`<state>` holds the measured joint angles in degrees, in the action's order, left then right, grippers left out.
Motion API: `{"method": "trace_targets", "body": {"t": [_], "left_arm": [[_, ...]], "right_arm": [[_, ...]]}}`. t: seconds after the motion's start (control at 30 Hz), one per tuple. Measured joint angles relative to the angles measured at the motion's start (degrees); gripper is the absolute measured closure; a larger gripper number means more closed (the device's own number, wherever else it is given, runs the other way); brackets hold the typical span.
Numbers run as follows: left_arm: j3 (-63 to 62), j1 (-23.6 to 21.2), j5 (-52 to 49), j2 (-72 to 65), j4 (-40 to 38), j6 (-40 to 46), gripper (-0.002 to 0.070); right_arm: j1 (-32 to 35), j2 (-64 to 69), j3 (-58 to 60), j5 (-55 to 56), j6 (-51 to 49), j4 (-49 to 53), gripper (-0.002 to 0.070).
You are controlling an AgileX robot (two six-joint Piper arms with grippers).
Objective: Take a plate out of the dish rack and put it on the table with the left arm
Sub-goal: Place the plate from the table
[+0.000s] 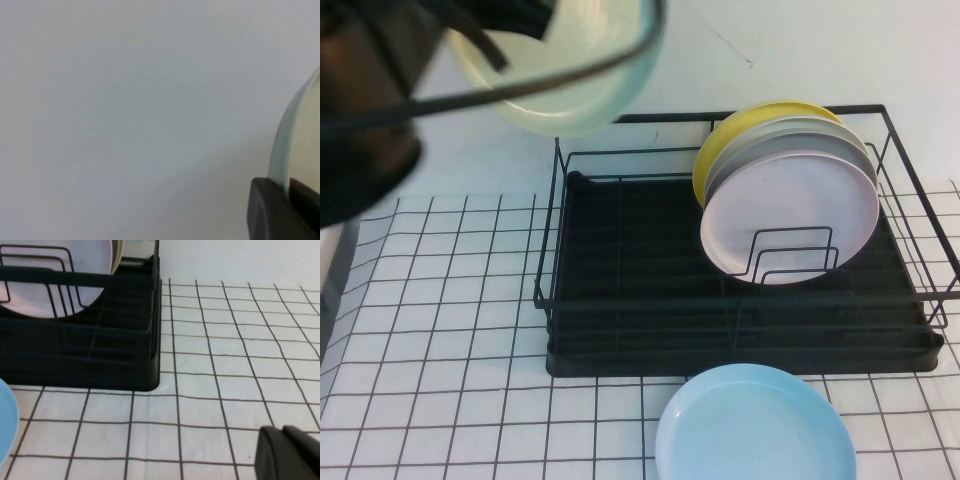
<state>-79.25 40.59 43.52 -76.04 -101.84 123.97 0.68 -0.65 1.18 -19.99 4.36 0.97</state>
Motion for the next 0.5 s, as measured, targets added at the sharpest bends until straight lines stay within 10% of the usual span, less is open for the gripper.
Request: {"method": "trace_targets", "body": {"t": [0.5], "left_arm": [[4.39, 0.39, -21.20, 14.49, 0.28, -22.95, 0.0673]], "right_arm": [[0.00, 0.00, 0.00, 0.00, 0.00, 0.00, 0.0678]]}}
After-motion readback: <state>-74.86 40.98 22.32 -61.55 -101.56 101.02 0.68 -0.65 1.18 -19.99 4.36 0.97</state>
